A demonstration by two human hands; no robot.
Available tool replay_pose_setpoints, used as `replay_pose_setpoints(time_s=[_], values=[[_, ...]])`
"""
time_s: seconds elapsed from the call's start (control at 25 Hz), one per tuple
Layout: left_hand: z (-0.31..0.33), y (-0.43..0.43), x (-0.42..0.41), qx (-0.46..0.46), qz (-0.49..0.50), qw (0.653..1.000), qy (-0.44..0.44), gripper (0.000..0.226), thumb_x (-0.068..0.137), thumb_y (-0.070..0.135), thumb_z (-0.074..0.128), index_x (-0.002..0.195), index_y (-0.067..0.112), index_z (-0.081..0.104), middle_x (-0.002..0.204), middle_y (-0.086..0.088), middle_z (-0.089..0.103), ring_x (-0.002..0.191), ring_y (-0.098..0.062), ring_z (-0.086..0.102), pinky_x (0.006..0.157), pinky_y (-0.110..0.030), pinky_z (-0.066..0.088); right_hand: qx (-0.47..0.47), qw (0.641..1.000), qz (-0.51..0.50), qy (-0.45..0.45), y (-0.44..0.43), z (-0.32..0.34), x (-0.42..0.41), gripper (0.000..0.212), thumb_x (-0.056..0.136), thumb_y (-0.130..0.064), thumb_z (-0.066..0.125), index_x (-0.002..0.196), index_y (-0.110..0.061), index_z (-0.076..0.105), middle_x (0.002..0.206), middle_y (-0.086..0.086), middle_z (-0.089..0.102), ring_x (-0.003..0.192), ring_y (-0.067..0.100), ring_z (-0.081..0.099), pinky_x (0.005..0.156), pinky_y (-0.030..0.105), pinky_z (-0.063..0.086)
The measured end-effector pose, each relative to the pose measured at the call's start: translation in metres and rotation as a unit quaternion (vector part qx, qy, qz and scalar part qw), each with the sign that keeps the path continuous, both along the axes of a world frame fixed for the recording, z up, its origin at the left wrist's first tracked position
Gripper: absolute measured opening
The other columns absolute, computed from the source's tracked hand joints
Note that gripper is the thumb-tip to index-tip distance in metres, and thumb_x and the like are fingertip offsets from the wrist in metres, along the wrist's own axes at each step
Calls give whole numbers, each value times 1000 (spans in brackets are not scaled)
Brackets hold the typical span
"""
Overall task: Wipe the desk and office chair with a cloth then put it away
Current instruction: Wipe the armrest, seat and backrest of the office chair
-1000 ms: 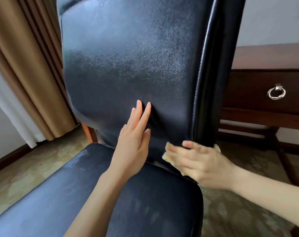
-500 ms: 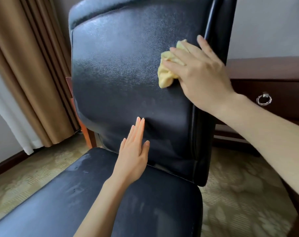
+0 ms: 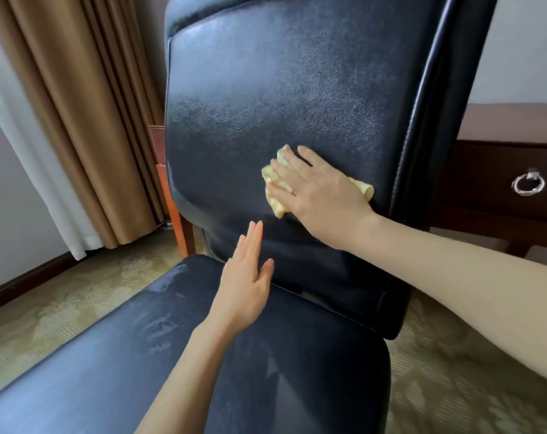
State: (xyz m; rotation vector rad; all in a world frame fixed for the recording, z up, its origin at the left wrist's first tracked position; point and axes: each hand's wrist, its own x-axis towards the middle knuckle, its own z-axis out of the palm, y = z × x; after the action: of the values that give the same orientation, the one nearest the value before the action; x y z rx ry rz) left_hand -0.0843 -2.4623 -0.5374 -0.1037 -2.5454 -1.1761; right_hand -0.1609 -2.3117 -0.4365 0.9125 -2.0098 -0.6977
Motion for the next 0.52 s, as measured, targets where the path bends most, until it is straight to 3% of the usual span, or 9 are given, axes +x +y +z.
replay_pose_setpoints(time_s=[0.12,0.24,0.28,0.36,0.4,0.44,0.52], values=[[-8,7,1,8,-11,1000,-14,64,101,25,39,149,40,1,147,32,-6,138,8,-10,120,-40,10,78,995,57,36,23,-28,10,52,93,-20,21,133,-17,55,143,10,48,136,30,39,114,43,26],[-16,14,0,18,-34,999,-22,65,100,24,41,148,43,1,147,33,-6,142,3,-9,119,-41,12,222,973,56,-31,49,-61,19,41,87,-41,52,120,-23,67,133,1,59,128,20,49,112,35,31],[-19,14,0,20,-40,999,-25,66,100,23,42,148,43,1,147,33,-6,142,2,-9,119,-41,13,239,969,33,-51,57,-69,23,40,79,-48,63,112,-26,72,126,-4,63,123,14,55,111,27,30],[-22,13,-1,19,-43,999,-24,66,100,23,41,148,43,2,147,34,-7,142,2,-9,119,-42,13,161,977,73,-121,76,-76,27,40,57,-46,85,93,-30,77,109,-10,71,104,5,65,105,10,23],[-23,10,-2,18,-40,999,-23,66,100,23,41,149,42,2,147,33,-7,142,2,-9,119,-43,12,126,976,71,-160,80,-74,29,41,54,-42,89,91,-31,77,107,-11,71,101,4,66,102,6,24],[-24,7,-3,19,-35,999,-22,65,100,23,42,149,41,2,147,33,-7,143,1,-9,119,-43,12,115,977,67,-167,81,-67,32,37,62,-40,86,96,-31,76,112,-10,70,107,4,63,103,7,28],[-23,-1,-6,24,-22,999,-18,65,100,23,41,149,39,1,148,30,-7,143,0,-8,120,-42,10,152,972,100,-148,78,-47,30,22,91,-25,57,107,-26,72,121,-2,66,120,11,56,113,23,27]])
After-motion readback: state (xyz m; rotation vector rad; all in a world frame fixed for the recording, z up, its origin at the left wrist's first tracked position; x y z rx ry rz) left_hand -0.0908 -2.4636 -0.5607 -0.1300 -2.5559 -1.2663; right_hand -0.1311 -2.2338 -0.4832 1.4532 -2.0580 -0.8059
